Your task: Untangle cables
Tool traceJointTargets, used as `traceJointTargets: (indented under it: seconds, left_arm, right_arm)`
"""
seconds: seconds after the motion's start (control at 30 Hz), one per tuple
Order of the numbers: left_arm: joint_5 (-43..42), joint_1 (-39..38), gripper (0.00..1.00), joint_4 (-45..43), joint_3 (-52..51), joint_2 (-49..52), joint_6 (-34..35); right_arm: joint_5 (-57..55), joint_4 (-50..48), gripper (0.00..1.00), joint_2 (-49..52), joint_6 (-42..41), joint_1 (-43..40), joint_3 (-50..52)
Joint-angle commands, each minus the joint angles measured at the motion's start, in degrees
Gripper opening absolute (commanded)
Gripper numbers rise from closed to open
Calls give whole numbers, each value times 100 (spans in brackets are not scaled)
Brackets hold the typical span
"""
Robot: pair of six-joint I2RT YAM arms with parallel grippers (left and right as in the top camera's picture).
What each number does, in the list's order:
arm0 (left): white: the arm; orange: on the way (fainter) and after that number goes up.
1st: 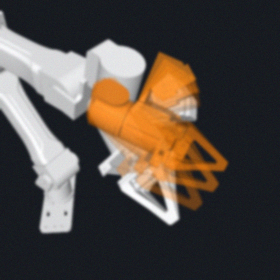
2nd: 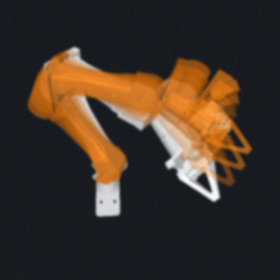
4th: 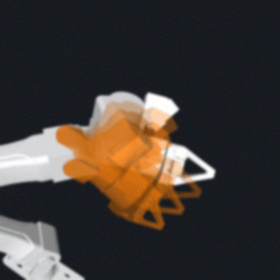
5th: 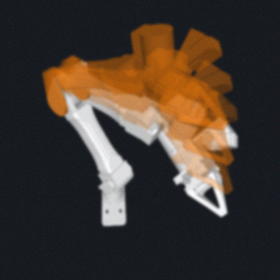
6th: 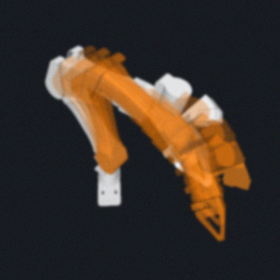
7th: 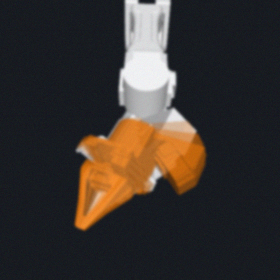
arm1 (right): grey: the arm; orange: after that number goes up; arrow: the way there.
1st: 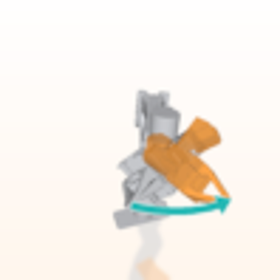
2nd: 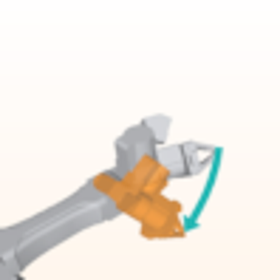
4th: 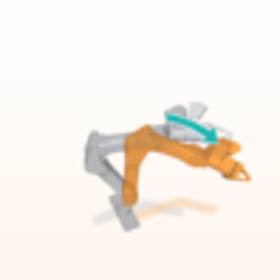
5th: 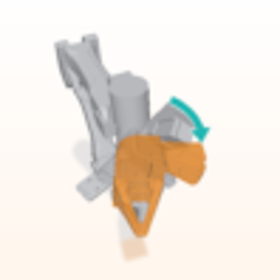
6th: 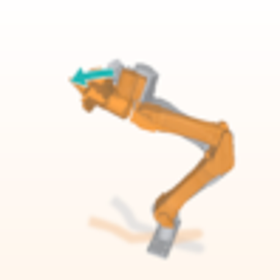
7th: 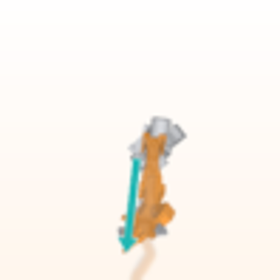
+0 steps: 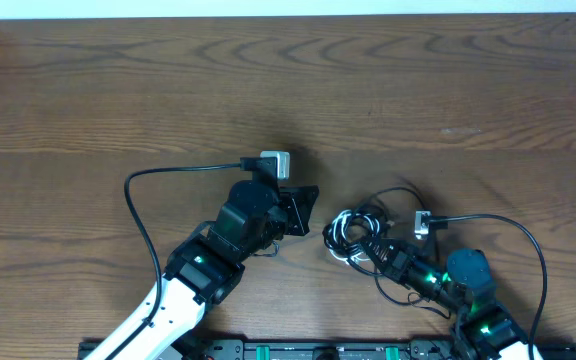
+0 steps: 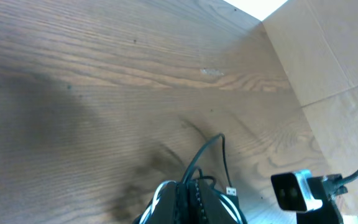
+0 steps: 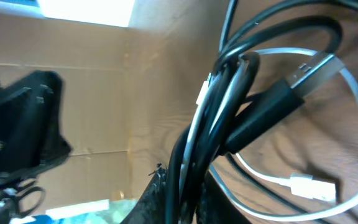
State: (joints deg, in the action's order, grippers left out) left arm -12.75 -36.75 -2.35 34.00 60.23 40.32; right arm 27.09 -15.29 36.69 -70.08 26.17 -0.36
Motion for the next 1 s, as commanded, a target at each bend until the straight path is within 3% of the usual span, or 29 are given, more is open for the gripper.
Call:
traceJointTargets:
  seconds: [0.0, 0.2, 0.43, 0.5, 0.6, 0.97]
  left_arm:
    - [195, 22, 8, -11, 72, -37, -33]
    - [717, 22, 8, -11, 72, -39, 214]
    - [1049, 22, 8, -9, 72, -39, 352]
    - [1051, 22, 8, -7, 72, -39, 352]
    - [1095, 22, 8, -9, 72, -39, 352]
    - [1349, 205, 8, -9, 74, -179, 205]
  right_arm:
    - [-232, 251, 15, -31, 409, 55, 4]
    - [-544, 1019, 27, -31, 439, 55, 4]
    - [-645, 1145, 50, -31, 597, 55, 4]
    - [-750, 1178, 65, -31, 772, 55, 4]
    - [-927, 1305, 99, -31, 809, 55, 4]
    - [-1419, 1515, 99, -31, 807, 55, 4]
